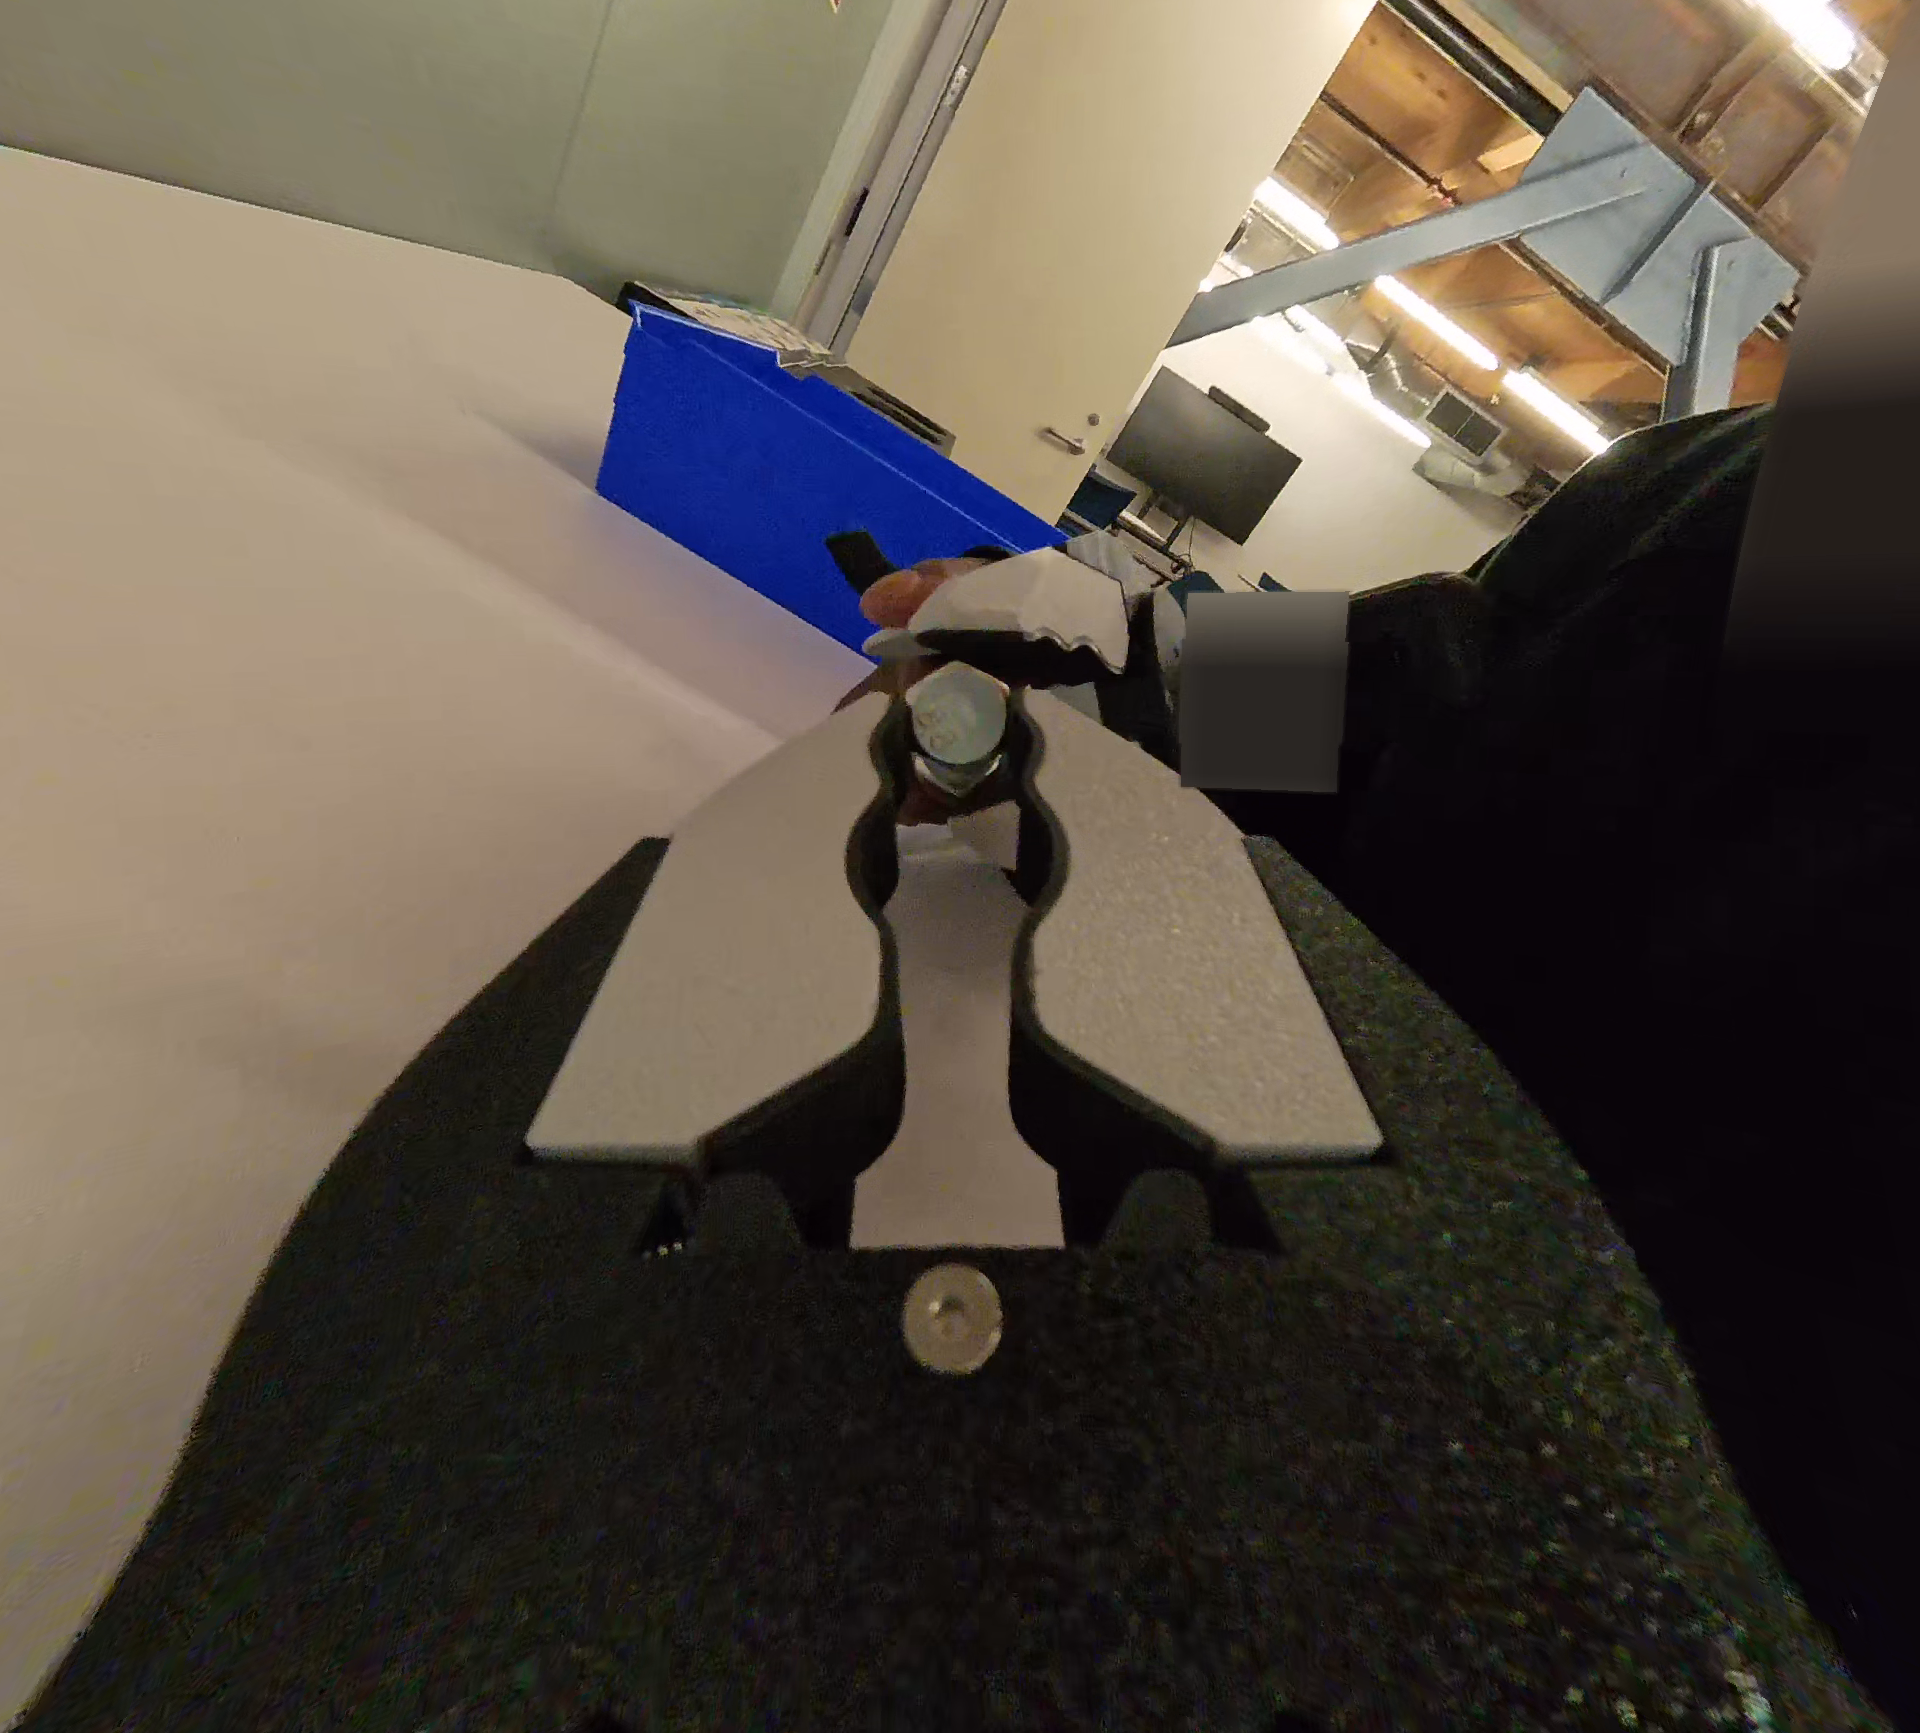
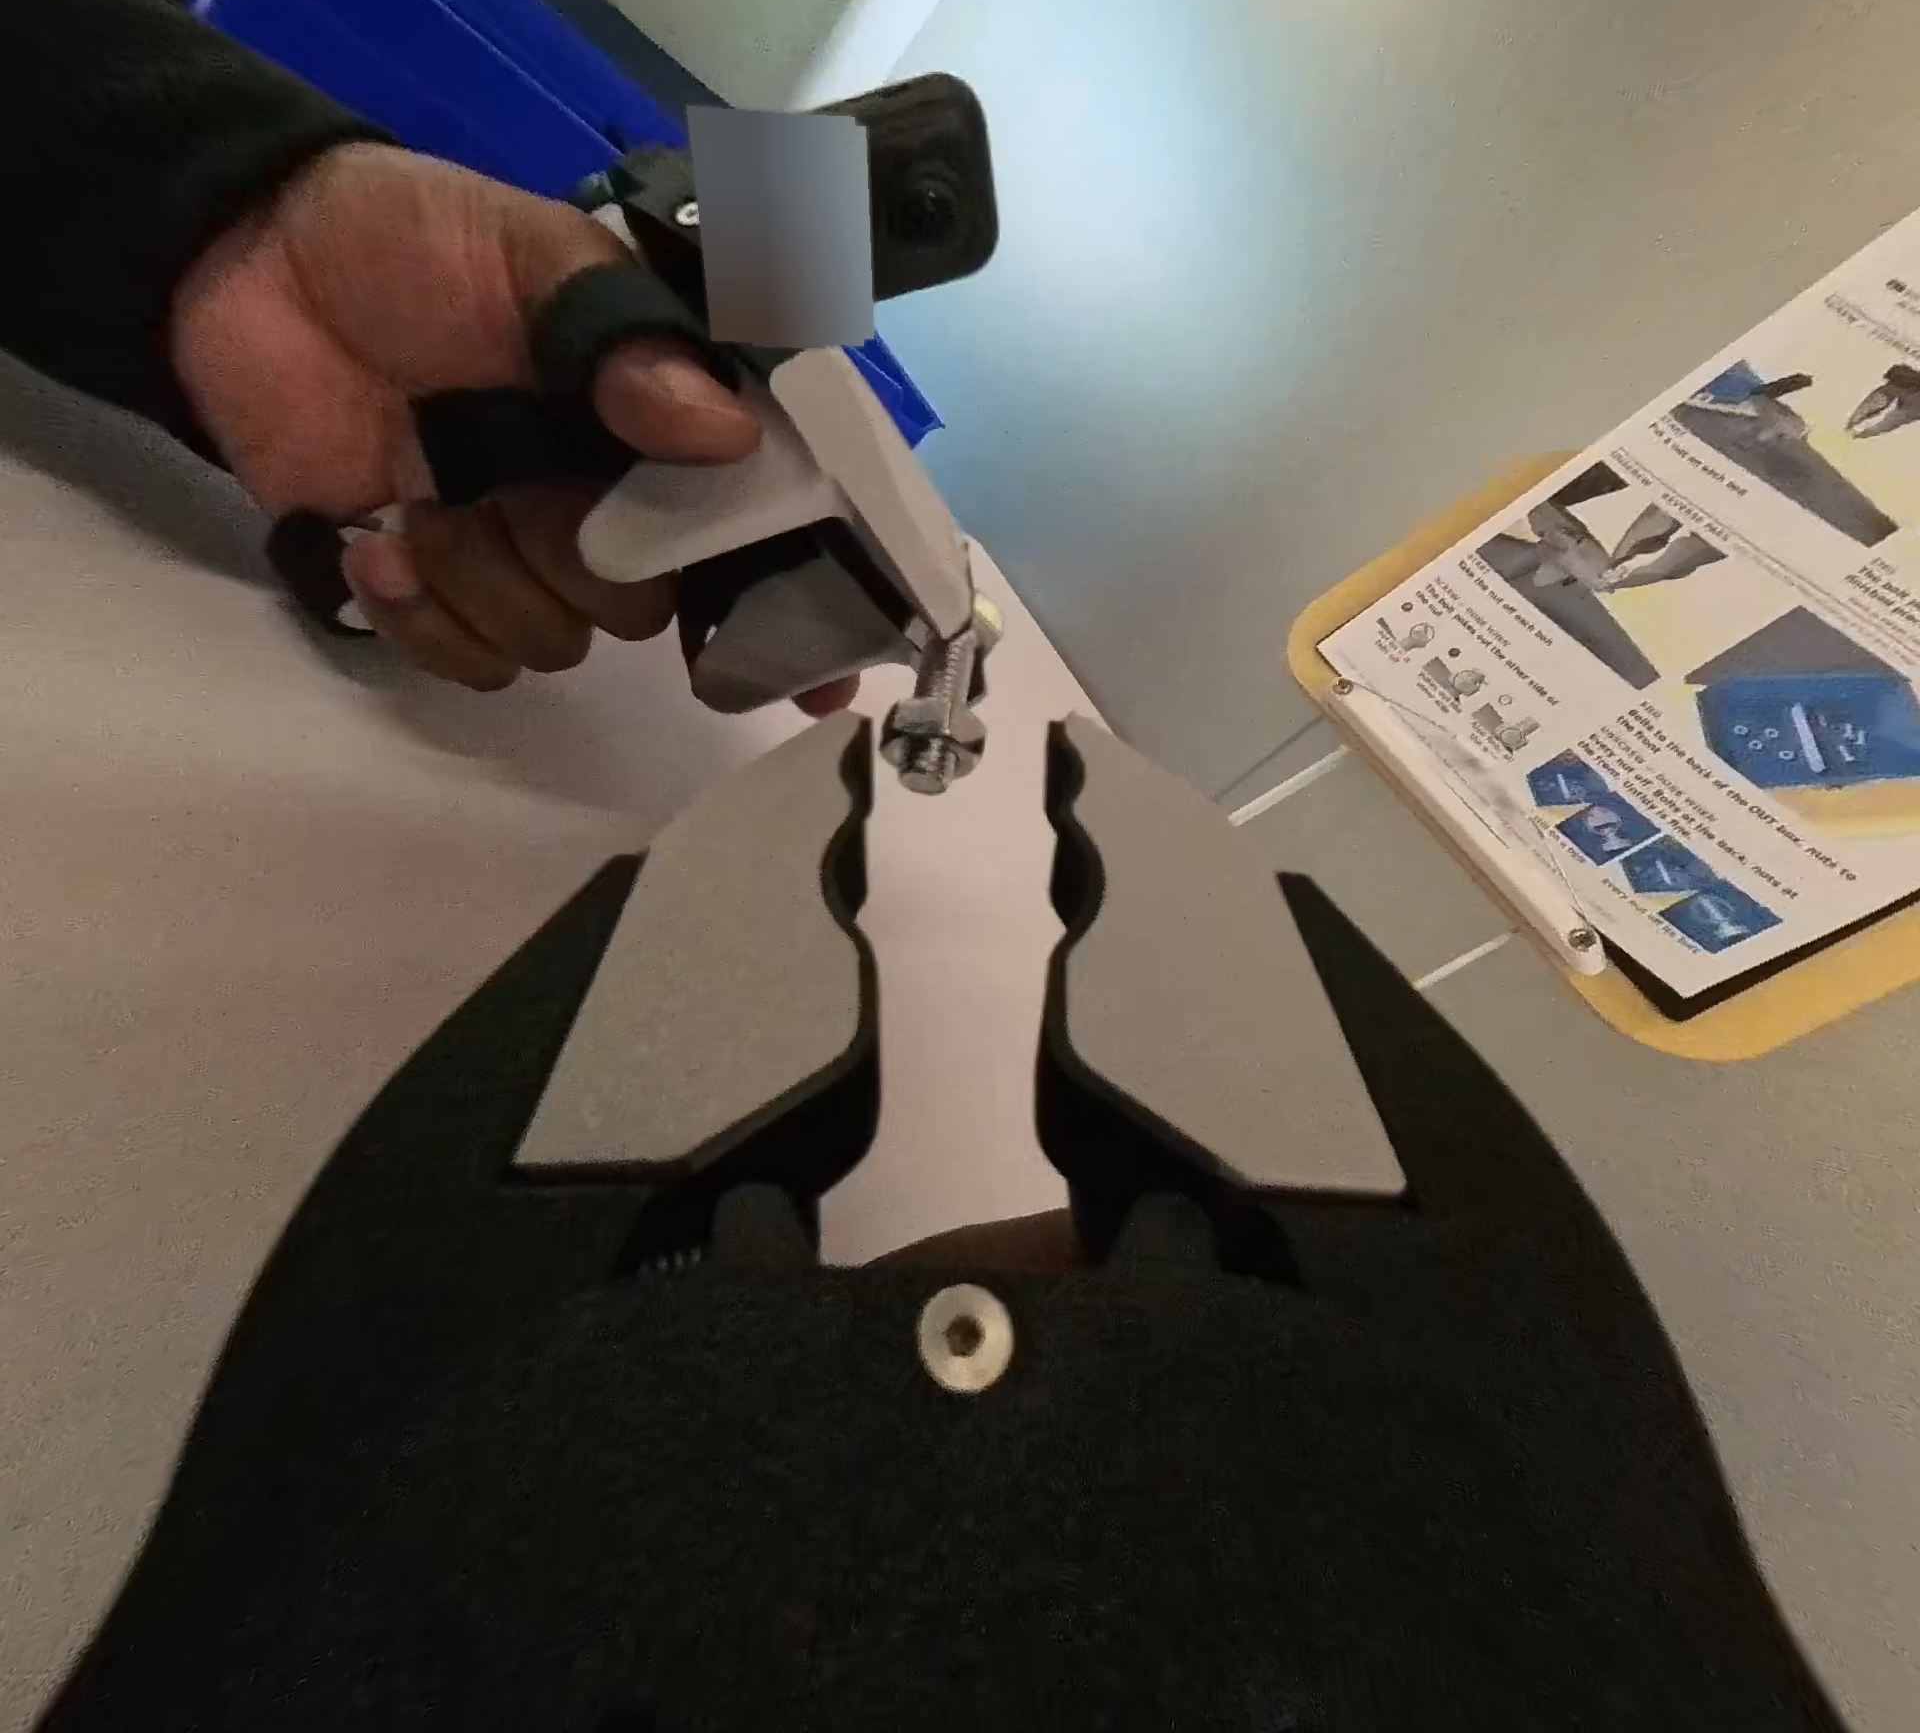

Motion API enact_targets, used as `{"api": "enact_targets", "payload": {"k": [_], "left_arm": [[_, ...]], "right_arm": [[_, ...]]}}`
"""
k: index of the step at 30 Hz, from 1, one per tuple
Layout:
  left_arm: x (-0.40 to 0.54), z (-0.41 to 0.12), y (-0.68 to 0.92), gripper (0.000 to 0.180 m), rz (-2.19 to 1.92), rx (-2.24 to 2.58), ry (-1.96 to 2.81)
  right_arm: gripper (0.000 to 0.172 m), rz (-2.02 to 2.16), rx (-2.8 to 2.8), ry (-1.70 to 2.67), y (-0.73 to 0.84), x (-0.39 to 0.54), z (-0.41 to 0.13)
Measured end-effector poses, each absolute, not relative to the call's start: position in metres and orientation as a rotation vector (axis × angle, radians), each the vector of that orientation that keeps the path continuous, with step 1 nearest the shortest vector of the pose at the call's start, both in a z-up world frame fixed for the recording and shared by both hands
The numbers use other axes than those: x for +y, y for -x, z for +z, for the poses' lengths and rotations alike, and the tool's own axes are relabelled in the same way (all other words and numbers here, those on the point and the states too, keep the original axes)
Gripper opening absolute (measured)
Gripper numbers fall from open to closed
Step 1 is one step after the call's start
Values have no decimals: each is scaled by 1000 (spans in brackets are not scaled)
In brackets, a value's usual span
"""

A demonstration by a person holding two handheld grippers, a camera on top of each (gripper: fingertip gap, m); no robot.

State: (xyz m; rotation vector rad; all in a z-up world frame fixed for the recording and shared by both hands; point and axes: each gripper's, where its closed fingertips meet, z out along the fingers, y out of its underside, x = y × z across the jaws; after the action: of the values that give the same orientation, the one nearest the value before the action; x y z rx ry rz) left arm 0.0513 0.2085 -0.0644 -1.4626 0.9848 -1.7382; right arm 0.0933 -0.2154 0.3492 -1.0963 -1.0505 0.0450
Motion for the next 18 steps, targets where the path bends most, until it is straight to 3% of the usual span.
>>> {"api": "enact_targets", "payload": {"k": [2, 5, 11, 14, 18], "left_arm": [[207, -64, -52, 17, -1737, 998, 1449], [204, -64, -50, 17, -1724, 1042, 1421], [187, -58, -49, 17, -1647, 1203, 1268], [192, -54, -52, 17, -1604, 1142, 1266], [207, -49, -50, 17, -1664, 983, 1314]], "right_arm": [[19, 126, -1054, 1123, -90, -220, 350], [19, 445, -1003, 1257, -88, -224, 350], [17, 1667, -677, 1446, -91, -245, 369], [40, 1538, -646, 1349, -98, -243, 381], [47, 915, -820, 1260, -96, -242, 378]]}}
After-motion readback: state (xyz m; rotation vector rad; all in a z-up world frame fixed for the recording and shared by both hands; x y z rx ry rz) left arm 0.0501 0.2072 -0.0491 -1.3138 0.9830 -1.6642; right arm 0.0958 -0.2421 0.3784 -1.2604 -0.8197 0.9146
